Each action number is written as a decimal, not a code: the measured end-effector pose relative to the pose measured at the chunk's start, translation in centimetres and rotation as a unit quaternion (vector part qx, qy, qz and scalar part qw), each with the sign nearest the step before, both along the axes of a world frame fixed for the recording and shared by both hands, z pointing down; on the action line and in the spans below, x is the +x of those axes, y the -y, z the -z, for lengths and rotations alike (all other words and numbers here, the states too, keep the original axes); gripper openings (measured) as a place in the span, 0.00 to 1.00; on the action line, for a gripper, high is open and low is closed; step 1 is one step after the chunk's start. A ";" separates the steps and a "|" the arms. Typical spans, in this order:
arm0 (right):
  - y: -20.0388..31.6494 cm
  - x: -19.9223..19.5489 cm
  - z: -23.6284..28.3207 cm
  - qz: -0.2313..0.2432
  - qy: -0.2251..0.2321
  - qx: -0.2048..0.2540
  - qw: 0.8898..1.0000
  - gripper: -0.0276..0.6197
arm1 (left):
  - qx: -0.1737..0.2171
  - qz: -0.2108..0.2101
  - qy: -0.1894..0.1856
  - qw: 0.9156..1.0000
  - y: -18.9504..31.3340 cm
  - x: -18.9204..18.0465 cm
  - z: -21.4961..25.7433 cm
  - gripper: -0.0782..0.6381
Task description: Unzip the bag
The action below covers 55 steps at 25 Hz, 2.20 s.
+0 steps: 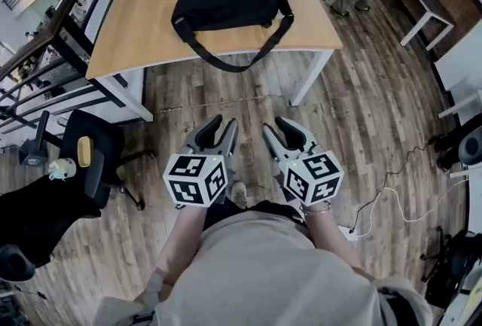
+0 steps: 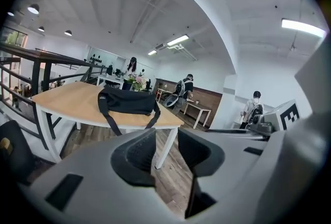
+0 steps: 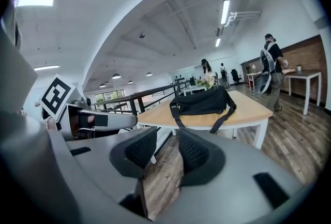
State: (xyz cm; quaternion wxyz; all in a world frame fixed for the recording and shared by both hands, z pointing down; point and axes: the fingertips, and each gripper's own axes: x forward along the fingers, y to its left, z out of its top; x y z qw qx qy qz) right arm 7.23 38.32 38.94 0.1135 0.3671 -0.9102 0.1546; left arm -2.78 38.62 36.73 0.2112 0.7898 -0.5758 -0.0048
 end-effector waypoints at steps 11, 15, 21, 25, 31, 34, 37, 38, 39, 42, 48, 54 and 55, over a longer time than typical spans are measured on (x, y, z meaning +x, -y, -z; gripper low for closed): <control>4.5 -1.0 -2.2 -0.021 -0.016 -0.028 0.999 0.24 | -0.024 -0.006 -0.014 1.000 4.2 -2.3 -1.7 0.31; 6.6 -2.1 -2.2 -0.007 -0.016 -0.031 0.999 0.24 | -0.035 -0.006 -0.021 0.999 5.7 -2.7 -2.3 0.31; 11.1 -3.5 -2.5 0.007 -0.013 -0.029 0.999 0.24 | -0.040 0.005 -0.016 0.999 10.0 -3.7 -3.0 0.31; 14.8 -4.3 -2.4 0.016 -0.011 -0.024 1.000 0.24 | -0.049 0.006 -0.014 0.999 13.4 -4.1 -3.8 0.31; 20.7 -4.9 -1.6 0.029 -0.001 -0.019 0.999 0.24 | -0.048 -0.002 -0.004 0.999 19.6 -3.4 -3.4 0.31; 23.8 -4.9 -1.1 0.031 0.003 -0.016 0.999 0.24 | -0.050 0.002 -0.002 0.999 22.3 -3.4 -3.2 0.31; 26.7 -4.6 -0.9 0.032 0.010 -0.018 0.999 0.24 | -0.052 0.004 0.001 0.999 25.2 -3.3 -3.1 0.31; 27.7 -4.6 -0.9 0.034 0.012 -0.019 0.999 0.24 | -0.052 0.006 0.002 0.999 26.1 -3.3 -3.0 0.31; 28.6 -4.6 -0.9 0.037 0.012 -0.019 0.999 0.24 | -0.052 0.007 0.003 0.999 27.1 -3.3 -2.9 0.31; 31.2 -4.5 -0.9 0.046 0.010 -0.019 0.999 0.24 | -0.049 0.009 0.004 0.999 30.0 -3.0 -2.7 0.31; 35.9 -4.1 -1.2 0.055 0.009 -0.023 0.998 0.24 | -0.052 0.013 0.005 0.999 34.6 -2.3 -3.0 0.31; 39.0 -3.9 -1.4 0.062 0.010 -0.031 0.998 0.24 | -0.059 0.028 0.002 0.998 37.2 -2.4 -3.2 0.31; 39.3 -3.9 -1.5 0.064 0.010 -0.033 0.997 0.24 | -0.061 0.029 0.002 0.998 37.6 -2.4 -3.3 0.31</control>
